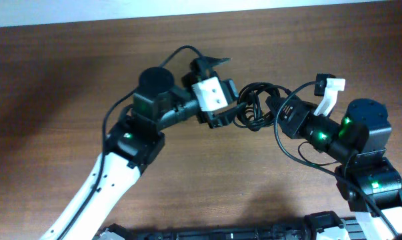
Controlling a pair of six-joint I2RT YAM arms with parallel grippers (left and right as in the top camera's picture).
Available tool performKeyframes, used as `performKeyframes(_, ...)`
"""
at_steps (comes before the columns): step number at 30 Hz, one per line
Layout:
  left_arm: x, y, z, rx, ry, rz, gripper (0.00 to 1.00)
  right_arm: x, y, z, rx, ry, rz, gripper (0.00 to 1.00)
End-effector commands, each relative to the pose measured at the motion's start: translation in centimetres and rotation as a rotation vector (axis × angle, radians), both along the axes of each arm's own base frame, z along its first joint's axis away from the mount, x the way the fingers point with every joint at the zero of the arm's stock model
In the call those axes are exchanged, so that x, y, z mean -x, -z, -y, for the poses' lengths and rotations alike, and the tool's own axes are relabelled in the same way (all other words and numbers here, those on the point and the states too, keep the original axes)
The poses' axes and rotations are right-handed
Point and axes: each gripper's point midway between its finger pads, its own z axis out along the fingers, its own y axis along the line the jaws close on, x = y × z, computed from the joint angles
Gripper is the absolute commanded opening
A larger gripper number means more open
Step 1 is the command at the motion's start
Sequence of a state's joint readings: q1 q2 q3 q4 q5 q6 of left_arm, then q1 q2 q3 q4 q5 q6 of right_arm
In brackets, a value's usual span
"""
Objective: Untangle cables
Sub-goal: 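Grasp the hanging cables with the right gripper beside the left gripper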
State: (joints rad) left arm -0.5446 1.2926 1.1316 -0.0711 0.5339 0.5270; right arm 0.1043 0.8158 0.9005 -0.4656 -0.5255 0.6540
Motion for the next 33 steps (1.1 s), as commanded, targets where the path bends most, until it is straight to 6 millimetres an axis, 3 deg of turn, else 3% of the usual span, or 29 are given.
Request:
performKeyframes(1,-0.6,-1.2,-2.4,0.109,-0.091,-0.189,0.99,-0.3,-0.6,0.5,0.073,0.003,0.072,0.04)
performKeyframes(5,-1.5,-0.6,-4.2,0.174,-0.171,-0.349,0.99,0.0,-1.1,-0.2,0.167,-0.089,0.181,0.04)
performKeyframes(11,-0.1,-0.7,-3.7,0.179,-0.076,-0.380,0.99,3.3,-2.9,-3.8,0.216,-0.422,0.420,0.04)
performKeyframes(14,0.0,-0.7,-3.6,0.176,-0.070,-0.380,0.99,3.8,-3.1,-4.2,0.214,-0.460,0.445,0.04)
performKeyframes(19,2.2,-0.3,-3.0,0.081,0.082,-0.254,0.99,4.0,-3.2,-4.3,0.206,-0.475,0.447,0.04)
performKeyframes(23,3.6,0.2,-4.1,0.009,0.104,-0.201,1.00,4.1,-3.2,-4.4,0.210,-0.483,0.453,0.04)
performKeyframes(26,5.7,0.1,-4.5,-0.037,0.173,-0.135,0.93,5.2,-3.5,-5.1,0.216,-0.566,0.518,0.04)
performKeyframes(31,8.4,-1.1,-4.9,-0.046,0.246,-0.064,0.90,6.6,-3.5,-5.7,0.215,-0.656,0.575,0.04)
performKeyframes(33,9.0,-1.5,-5.1,-0.039,0.254,-0.053,0.79,6.7,-3.3,-5.7,0.223,-0.662,0.580,0.04)
